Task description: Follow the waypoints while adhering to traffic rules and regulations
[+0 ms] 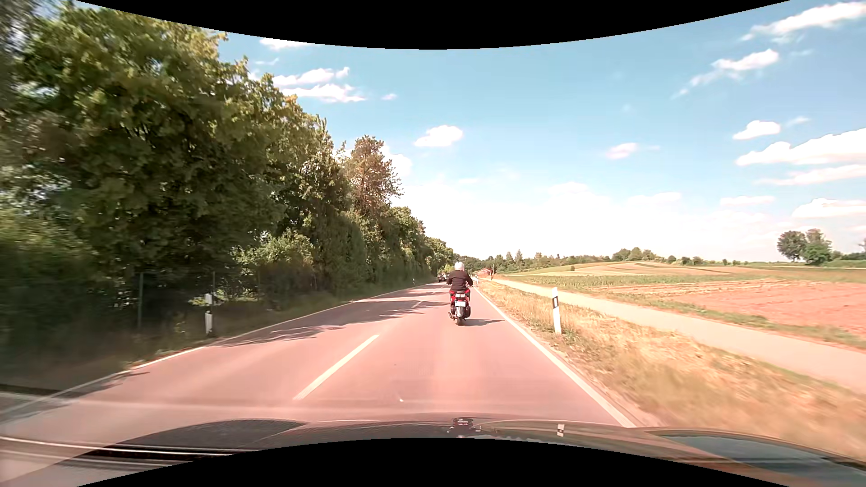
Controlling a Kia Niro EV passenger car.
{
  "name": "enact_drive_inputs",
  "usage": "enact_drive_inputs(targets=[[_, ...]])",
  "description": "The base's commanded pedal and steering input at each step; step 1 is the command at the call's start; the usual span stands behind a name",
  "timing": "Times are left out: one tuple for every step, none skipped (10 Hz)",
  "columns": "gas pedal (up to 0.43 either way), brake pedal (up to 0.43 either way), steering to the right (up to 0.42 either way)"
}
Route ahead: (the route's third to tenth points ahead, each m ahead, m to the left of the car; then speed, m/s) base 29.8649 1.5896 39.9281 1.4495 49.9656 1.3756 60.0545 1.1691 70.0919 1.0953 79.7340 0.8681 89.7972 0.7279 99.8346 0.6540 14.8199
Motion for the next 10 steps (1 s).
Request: enact_drive_inputs(targets=[[0.177,0.012,0.007],[0.177,0.012,0.008],[0.177,0.012,0.008],[0.177,0.012,0.007],[0.177,0.012,0.007],[0.177,0.012,0.007],[0.177,0.012,0.006],[0.177,0.012,0.005],[0.177,0.012,0.003],[0.189,0.012,0.002]])
